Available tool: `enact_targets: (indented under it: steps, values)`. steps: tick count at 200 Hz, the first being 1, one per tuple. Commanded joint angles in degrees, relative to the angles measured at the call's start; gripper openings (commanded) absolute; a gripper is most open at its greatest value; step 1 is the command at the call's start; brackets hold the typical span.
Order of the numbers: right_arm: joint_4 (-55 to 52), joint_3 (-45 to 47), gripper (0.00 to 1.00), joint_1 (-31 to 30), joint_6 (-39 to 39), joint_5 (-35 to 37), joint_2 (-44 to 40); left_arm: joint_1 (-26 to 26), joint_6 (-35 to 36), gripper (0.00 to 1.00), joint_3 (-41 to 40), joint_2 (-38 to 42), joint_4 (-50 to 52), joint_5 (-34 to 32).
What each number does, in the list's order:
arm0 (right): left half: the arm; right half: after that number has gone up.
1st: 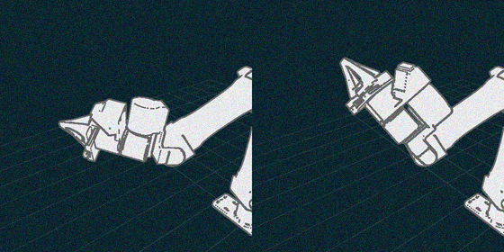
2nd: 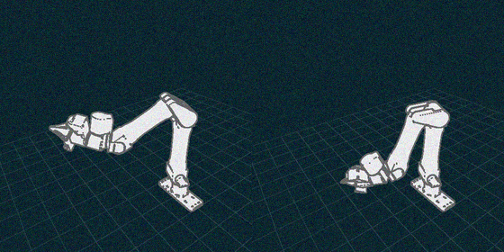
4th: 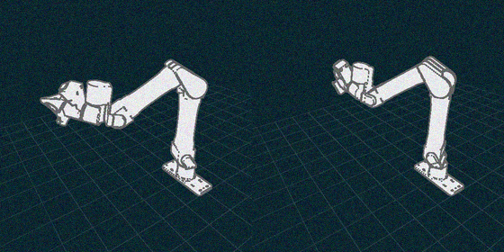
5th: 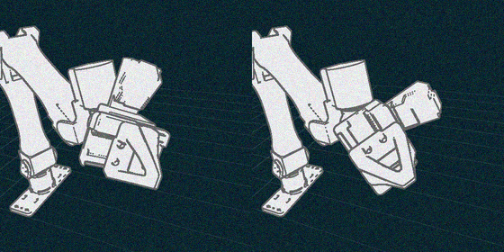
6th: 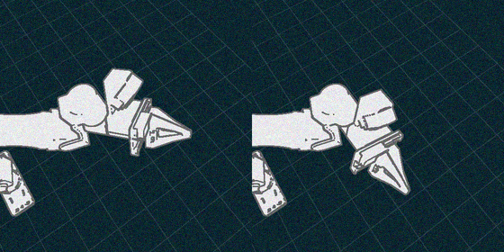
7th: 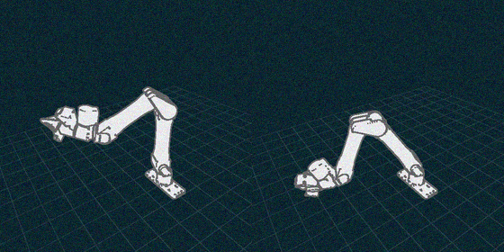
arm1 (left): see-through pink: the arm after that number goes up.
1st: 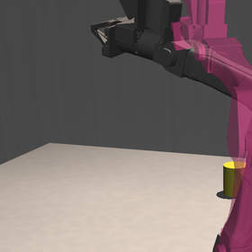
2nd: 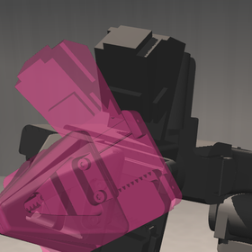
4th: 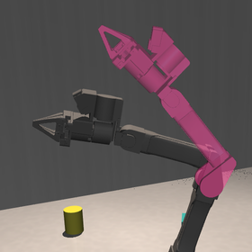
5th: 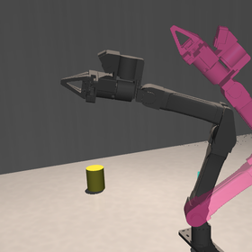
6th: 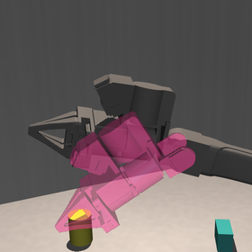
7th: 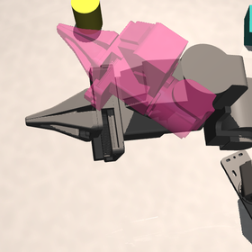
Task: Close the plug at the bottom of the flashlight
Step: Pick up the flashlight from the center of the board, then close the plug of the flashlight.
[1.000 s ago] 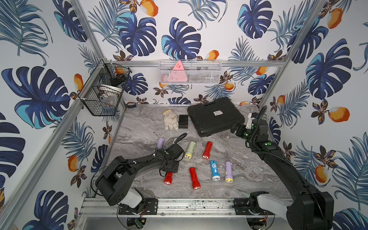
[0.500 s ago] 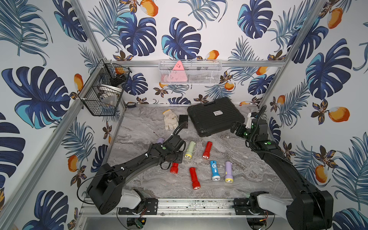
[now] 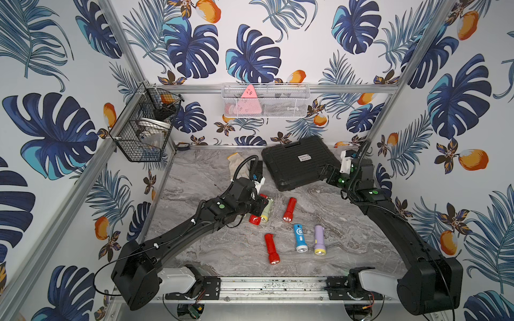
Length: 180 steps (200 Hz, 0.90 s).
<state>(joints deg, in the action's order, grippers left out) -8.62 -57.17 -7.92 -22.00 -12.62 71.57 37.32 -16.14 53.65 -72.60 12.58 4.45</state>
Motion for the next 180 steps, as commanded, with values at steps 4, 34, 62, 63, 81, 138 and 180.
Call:
enact_targets:
  steps: [4,34,62,63,81,138,180]
  values:
    - [2.6,-2.8,1.00,0.0,0.7,-13.1,1.7,0.0,5.0,0.00,-4.5,2.2,-17.3,1.7]
    - [3.0,-5.8,1.00,-1.5,1.5,-23.9,4.3,-0.2,7.3,0.00,-5.4,2.6,-22.2,4.6]
    - [1.9,-7.5,1.00,-6.2,5.4,-25.6,4.7,-0.8,8.9,0.00,-5.1,2.3,-23.3,9.4]
    - [1.8,-7.5,1.00,-6.4,5.6,-25.6,4.7,-0.8,8.9,0.00,-5.1,2.3,-23.3,9.6]
    - [0.4,-9.8,1.00,-9.8,8.8,-26.3,4.6,-1.4,9.9,0.00,-4.7,2.3,-23.2,12.5]
    - [1.8,-8.7,0.99,-12.7,14.1,-37.0,1.3,-1.5,12.5,0.00,-11.1,6.7,-34.8,20.1]
    - [1.4,-8.1,0.95,-12.9,16.3,-46.6,0.0,-2.2,13.9,0.00,-13.9,8.0,-41.4,30.6]
